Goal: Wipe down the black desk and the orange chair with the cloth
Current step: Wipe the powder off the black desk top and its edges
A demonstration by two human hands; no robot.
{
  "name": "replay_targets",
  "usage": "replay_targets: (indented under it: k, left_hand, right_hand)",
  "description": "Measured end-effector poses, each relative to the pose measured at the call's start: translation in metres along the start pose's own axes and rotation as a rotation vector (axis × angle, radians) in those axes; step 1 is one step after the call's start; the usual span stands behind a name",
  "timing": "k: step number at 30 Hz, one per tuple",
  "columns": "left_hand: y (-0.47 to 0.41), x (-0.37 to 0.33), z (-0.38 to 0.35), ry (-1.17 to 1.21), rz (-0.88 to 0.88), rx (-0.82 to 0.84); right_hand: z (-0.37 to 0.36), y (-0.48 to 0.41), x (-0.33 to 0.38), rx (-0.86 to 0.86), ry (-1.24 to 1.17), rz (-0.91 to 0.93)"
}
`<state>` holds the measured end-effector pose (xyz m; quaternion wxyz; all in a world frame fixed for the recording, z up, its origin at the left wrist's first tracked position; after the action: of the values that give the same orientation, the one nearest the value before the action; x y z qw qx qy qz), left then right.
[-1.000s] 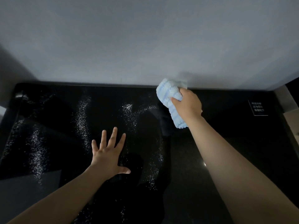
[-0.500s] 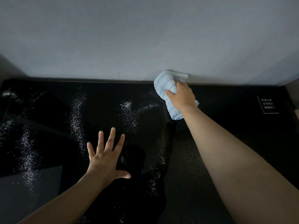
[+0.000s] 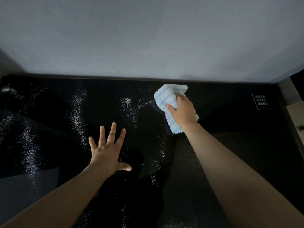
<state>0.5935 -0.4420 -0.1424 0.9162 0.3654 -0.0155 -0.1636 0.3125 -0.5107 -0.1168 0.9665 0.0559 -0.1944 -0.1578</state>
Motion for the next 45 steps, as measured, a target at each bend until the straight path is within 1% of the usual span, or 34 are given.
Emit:
replay_targets:
  k: [6,12,18,21,24,28,33,45]
  left_hand:
    - [0.000,-0.001,0.001,-0.003,-0.008,-0.003]
    - [0.002,-0.002,0.003,-0.036,0.004,-0.004]
    - [0.009,-0.003,0.008,-0.045,-0.007,-0.012]
    - [0.020,-0.010,0.004,-0.035,-0.047,-0.054]
    - [0.041,-0.019,-0.013,-0.022,-0.129,-0.078]
    - [0.074,-0.025,-0.042,-0.024,-0.188,-0.020]
    - [0.095,-0.024,-0.068,-0.152,-0.168,0.062]
    - [0.095,-0.019,-0.072,-0.174,-0.183,0.051]
  right_hand:
    - [-0.005,0.033,-0.007,0.010,-0.004,-0.023]
    - [-0.012,0.090,-0.017,-0.017,-0.045,-0.031]
    - [-0.021,0.147,-0.028,0.016,-0.069,-0.104]
    - [-0.023,0.166,-0.031,0.031,-0.084,-0.124]
    - [-0.024,0.180,-0.033,0.028,-0.095,-0.126]
    - [-0.027,0.204,-0.036,0.009,-0.095,-0.149]
    - [-0.032,0.243,-0.040,-0.001,-0.107,-0.172]
    - [-0.046,0.346,-0.058,-0.044,-0.097,-0.263]
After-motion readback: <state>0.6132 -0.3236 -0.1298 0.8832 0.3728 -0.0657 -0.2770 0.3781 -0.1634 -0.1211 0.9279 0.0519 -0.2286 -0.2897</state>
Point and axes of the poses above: each hand's wrist, its own y-axis away from the middle knuckle, its own z-axis out of the back of the hand, x = y × z, the point moved 2 cm from there along -y, towards the middle knuckle, and after that the axes turned 3 degrees about x, right-handed, at the moved point
